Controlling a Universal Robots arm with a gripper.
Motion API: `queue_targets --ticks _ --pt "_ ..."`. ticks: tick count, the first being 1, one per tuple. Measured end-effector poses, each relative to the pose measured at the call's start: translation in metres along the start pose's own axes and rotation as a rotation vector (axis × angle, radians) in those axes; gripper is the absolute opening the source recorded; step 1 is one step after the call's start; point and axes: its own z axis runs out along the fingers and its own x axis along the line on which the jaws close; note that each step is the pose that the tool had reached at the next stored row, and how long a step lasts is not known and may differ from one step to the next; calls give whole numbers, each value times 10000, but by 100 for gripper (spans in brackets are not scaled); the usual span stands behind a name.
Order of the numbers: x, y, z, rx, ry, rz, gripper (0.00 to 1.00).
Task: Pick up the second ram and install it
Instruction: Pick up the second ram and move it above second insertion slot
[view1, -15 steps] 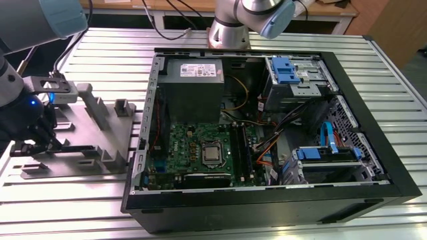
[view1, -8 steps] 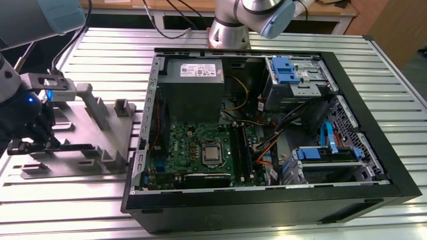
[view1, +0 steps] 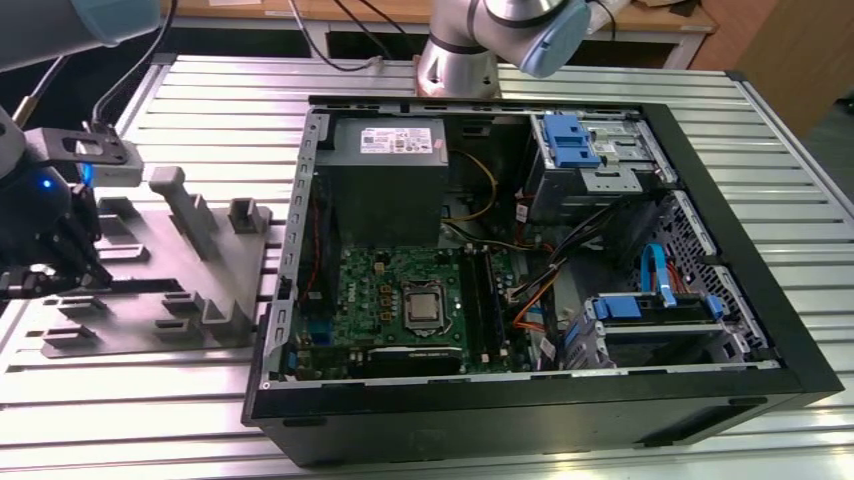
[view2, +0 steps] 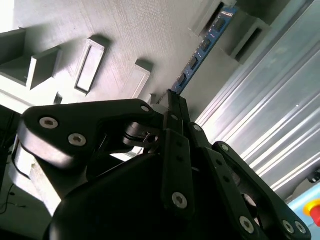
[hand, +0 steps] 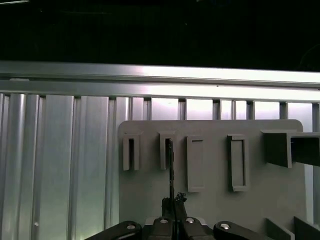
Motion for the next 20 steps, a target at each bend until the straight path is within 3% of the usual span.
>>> queue_targets --ticks 20 --pt "-24 22 -624 47 -17 -2 11"
